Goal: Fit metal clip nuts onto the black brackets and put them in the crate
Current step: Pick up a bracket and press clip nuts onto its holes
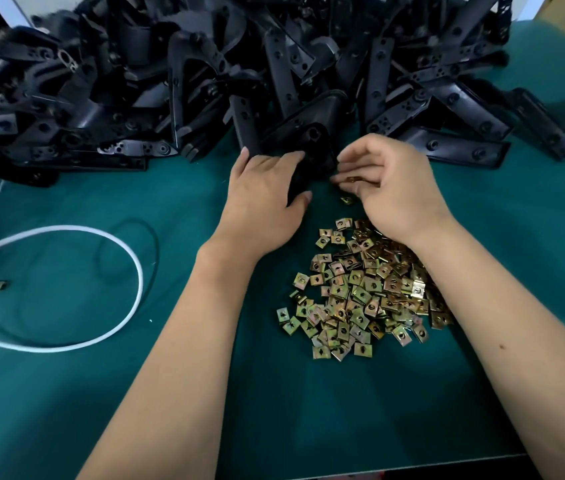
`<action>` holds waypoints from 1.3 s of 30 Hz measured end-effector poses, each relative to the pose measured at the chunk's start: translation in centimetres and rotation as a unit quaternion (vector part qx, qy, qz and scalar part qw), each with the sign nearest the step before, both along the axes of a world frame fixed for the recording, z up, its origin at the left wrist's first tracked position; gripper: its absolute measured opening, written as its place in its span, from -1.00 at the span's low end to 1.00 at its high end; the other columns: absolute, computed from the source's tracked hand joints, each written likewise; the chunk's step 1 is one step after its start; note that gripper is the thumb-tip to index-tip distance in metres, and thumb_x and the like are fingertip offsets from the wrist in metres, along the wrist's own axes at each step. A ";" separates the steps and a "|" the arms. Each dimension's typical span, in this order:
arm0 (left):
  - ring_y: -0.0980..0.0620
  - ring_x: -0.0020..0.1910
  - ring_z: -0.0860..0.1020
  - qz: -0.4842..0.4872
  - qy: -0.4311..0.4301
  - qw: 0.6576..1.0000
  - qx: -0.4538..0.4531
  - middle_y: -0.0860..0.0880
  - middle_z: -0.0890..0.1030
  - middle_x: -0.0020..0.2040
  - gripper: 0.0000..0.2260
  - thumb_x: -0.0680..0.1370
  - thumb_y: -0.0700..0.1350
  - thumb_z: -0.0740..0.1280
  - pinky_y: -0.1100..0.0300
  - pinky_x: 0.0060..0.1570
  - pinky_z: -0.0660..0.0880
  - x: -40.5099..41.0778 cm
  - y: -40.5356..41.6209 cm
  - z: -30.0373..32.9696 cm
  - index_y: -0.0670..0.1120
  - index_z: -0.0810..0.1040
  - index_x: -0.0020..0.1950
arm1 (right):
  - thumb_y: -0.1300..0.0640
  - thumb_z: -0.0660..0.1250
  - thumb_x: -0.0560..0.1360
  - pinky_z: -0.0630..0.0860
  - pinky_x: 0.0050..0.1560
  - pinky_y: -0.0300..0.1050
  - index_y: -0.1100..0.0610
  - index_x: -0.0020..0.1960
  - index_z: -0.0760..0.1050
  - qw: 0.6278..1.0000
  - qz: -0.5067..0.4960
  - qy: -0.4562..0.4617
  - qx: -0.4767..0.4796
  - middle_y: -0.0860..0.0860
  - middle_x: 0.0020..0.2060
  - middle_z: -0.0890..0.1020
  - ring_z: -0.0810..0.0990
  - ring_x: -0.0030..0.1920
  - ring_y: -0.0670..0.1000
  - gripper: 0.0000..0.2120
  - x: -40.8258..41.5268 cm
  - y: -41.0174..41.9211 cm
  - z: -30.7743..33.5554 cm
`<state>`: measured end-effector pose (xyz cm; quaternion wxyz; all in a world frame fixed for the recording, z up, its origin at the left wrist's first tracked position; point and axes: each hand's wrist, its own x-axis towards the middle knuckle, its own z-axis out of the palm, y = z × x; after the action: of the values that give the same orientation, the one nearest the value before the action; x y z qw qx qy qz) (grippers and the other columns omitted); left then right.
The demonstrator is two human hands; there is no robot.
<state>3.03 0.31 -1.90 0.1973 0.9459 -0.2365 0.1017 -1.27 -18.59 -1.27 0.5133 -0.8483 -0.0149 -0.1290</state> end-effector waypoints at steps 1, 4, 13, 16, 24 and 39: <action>-0.04 0.44 0.41 0.012 -0.012 1.000 -0.001 0.00 0.56 0.38 -0.49 0.61 0.06 0.35 0.00 0.56 -0.02 -0.1 -0.1 0.1 -0.01 0.39 0.54 | 0.55 0.28 0.53 0.65 0.08 -0.21 0.15 0.13 0.57 1.000 -0.007 -0.004 0.004 0.10 0.04 0.69 0.73 0.01 -0.11 -0.64 0.0 0.0 0.0; -0.02 0.30 0.51 0.038 -0.025 0.999 -0.025 0.09 0.63 0.25 -0.51 0.57 0.09 0.41 0.01 0.33 0.18 -0.3 -0.1 0.4 0.04 0.44 0.47 | 0.54 0.32 0.52 0.64 0.02 -0.26 0.20 0.06 0.56 1.000 -0.019 -0.009 0.021 0.08 0.00 0.71 0.74 -0.02 -0.14 -0.71 -0.2 -0.1 0.1; -0.06 -0.08 0.59 0.119 0.031 0.982 -0.144 -0.01 0.64 -0.05 -0.74 0.59 -0.01 0.39 0.07 -0.05 0.54 -1.5 -0.7 1.4 0.00 0.58 0.28 | 0.19 0.50 0.52 0.48 0.22 -0.08 0.03 0.08 0.70 0.979 -0.029 -0.043 -0.199 -0.03 0.07 0.65 0.54 0.18 0.03 -0.84 0.0 -0.1 0.2; -0.05 -0.09 0.56 0.166 0.058 0.962 -0.211 0.01 0.62 -0.09 -0.80 0.60 -0.08 0.29 0.07 -0.04 0.50 -1.3 -0.9 1.5 -0.03 0.56 0.21 | 0.03 0.51 0.51 0.29 0.17 -0.10 -0.04 0.14 0.70 0.956 0.030 -0.026 -0.292 -0.03 0.11 0.63 0.40 0.21 0.10 -0.79 0.1 0.3 0.0; 0.32 -0.13 0.50 0.137 0.088 0.927 -0.339 0.19 0.52 -0.12 -0.77 0.62 -0.15 0.34 0.57 -0.19 0.35 -0.6 -0.7 1.6 -0.06 0.58 0.27 | 0.14 0.51 0.51 0.44 0.02 -0.07 0.01 0.00 0.65 0.960 0.037 -0.036 -0.274 -0.14 -0.14 0.59 0.49 -0.03 -0.06 -0.91 0.1 0.6 -0.1; 0.10 -0.18 0.55 0.022 0.043 0.947 -0.317 0.01 0.64 -0.20 -0.81 0.67 -0.13 0.23 0.27 -0.21 0.44 -0.5 -1.0 -0.3 -0.05 0.63 0.14 | 0.07 0.52 0.52 0.44 -0.41 -0.27 0.06 -0.10 0.66 0.992 -0.024 -0.025 0.124 0.03 -0.42 0.64 0.53 -0.44 -0.08 -0.91 0.0 1.0 -0.1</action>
<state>2.51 -0.69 -2.15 0.4947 0.8430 -0.1624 0.1350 -1.27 -17.55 -1.35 0.6105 -0.7748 0.0087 -0.1639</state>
